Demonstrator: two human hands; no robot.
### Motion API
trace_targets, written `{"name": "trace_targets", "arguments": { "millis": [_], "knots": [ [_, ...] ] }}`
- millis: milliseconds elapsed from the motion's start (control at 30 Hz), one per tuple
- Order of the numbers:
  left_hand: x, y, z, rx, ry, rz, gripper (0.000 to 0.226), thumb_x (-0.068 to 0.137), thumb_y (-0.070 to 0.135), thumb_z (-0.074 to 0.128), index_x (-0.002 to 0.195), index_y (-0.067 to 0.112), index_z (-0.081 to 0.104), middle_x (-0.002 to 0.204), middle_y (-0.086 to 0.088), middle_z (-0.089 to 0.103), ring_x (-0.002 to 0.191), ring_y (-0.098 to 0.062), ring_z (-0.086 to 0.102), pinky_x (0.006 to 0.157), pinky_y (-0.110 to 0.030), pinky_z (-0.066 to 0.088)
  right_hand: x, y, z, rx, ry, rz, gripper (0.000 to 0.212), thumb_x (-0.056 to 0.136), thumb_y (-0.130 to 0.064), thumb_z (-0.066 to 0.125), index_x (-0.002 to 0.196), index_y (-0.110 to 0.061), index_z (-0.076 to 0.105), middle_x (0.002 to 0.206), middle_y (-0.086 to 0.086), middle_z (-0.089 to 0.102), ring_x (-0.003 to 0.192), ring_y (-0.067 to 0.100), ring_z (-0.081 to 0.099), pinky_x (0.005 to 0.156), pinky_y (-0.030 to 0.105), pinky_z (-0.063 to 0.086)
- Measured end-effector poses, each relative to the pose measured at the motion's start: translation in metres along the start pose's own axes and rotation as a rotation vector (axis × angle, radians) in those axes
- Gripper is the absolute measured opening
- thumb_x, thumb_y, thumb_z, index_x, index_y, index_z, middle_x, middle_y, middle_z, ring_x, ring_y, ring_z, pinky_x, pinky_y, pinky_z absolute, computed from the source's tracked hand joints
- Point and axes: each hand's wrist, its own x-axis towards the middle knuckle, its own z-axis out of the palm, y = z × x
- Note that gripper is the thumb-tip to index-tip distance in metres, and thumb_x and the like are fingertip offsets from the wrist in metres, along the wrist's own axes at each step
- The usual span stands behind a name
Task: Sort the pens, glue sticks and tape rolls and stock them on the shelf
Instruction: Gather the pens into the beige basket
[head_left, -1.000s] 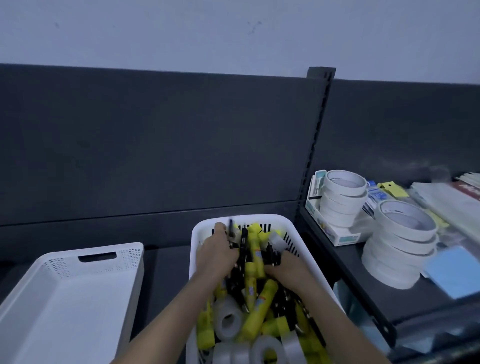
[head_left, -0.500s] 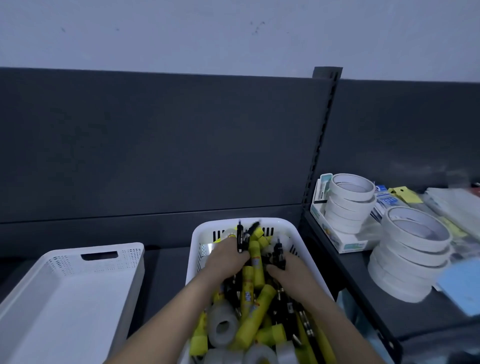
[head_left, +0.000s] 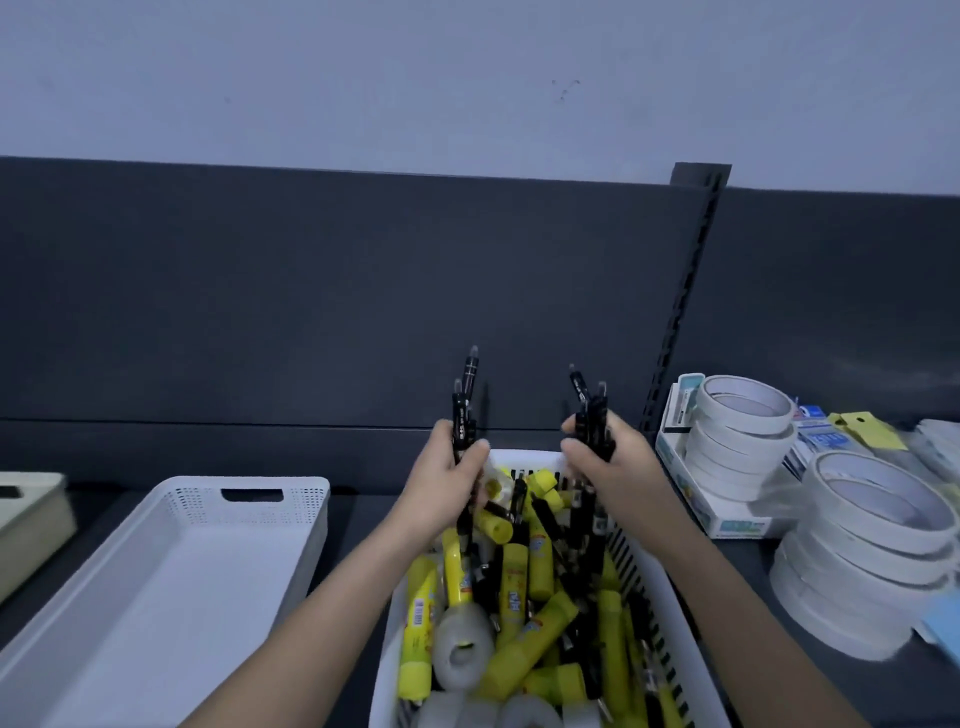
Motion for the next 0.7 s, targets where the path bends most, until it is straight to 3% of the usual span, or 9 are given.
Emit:
{"name": "trace_targets", "arguments": {
  "millis": [67, 167, 267, 433, 567, 700],
  "knots": [
    [-0.004, 0.003, -0.012, 0.008, 0.046, 0.018, 0.016, 0.097, 0.018, 0.045, 0.083, 0.024, 0.039, 0.059, -0.001, 0.046, 0.050, -0.016, 0.048, 0.060, -0.031, 0.046, 0.006, -0.013, 0.003, 0.044, -0.038, -0.061, 0.009, 0.092, -0.010, 0.051, 0.093, -0.018, 0.055, 0.067, 0.001, 0.053, 0.065, 0.014, 0.053, 0.066, 0.025, 0.045],
    [-0.013, 0.003, -0.037, 0.037, 0.135, 0.018, 0.017, 0.096, 0.017, 0.047, 0.081, 0.024, 0.042, 0.061, -0.001, 0.044, 0.050, -0.013, 0.044, 0.051, -0.022, 0.042, 0.010, -0.029, 0.025, 0.046, -0.161, -0.086, 0.020, 0.093, -0.011, 0.051, 0.104, -0.026, 0.053, 0.066, 0.000, 0.053, 0.064, 0.013, 0.054, 0.063, 0.018, 0.046],
    [-0.025, -0.003, -0.074, 0.052, 0.208, -0.032, 0.020, 0.095, 0.018, 0.049, 0.076, 0.025, 0.043, 0.061, 0.002, 0.044, 0.055, -0.014, 0.042, 0.057, -0.029, 0.038, 0.007, -0.030, 0.065, 0.041, -0.303, -0.056, 0.036, 0.092, -0.009, 0.051, 0.118, -0.032, 0.047, 0.061, 0.001, 0.053, 0.060, 0.015, 0.054, 0.065, 0.030, 0.048],
    [-0.054, -0.006, -0.147, -0.099, 0.317, -0.139, 0.017, 0.095, 0.014, 0.046, 0.080, 0.015, 0.039, 0.063, -0.002, 0.045, 0.046, -0.015, 0.039, 0.045, -0.025, 0.038, 0.004, -0.043, 0.137, 0.060, -0.441, 0.049, 0.067, 0.090, -0.008, 0.055, 0.140, -0.038, 0.020, 0.059, 0.007, 0.059, 0.054, 0.015, 0.055, 0.057, 0.021, 0.045],
    [-0.074, -0.023, -0.234, -0.083, 0.446, -0.142, 0.016, 0.096, 0.017, 0.045, 0.082, 0.016, 0.037, 0.060, -0.002, 0.042, 0.045, -0.014, 0.038, 0.044, -0.024, 0.036, 0.009, -0.081, 0.205, 0.132, -0.494, 0.058, 0.035, 0.087, -0.004, 0.058, 0.120, -0.015, 0.049, 0.067, 0.008, 0.056, 0.051, 0.014, 0.057, 0.055, 0.026, 0.044],
    [-0.088, -0.046, -0.348, -0.061, 0.575, -0.167, 0.017, 0.095, 0.010, 0.043, 0.082, 0.017, 0.036, 0.062, -0.002, 0.038, 0.047, -0.015, 0.033, 0.048, -0.027, 0.031, 0.015, -0.127, 0.298, 0.276, -0.528, 0.093, 0.021, 0.088, -0.001, 0.056, 0.107, -0.010, 0.053, 0.070, 0.008, 0.053, 0.054, 0.017, 0.053, 0.046, 0.018, 0.045]
  ]
}}
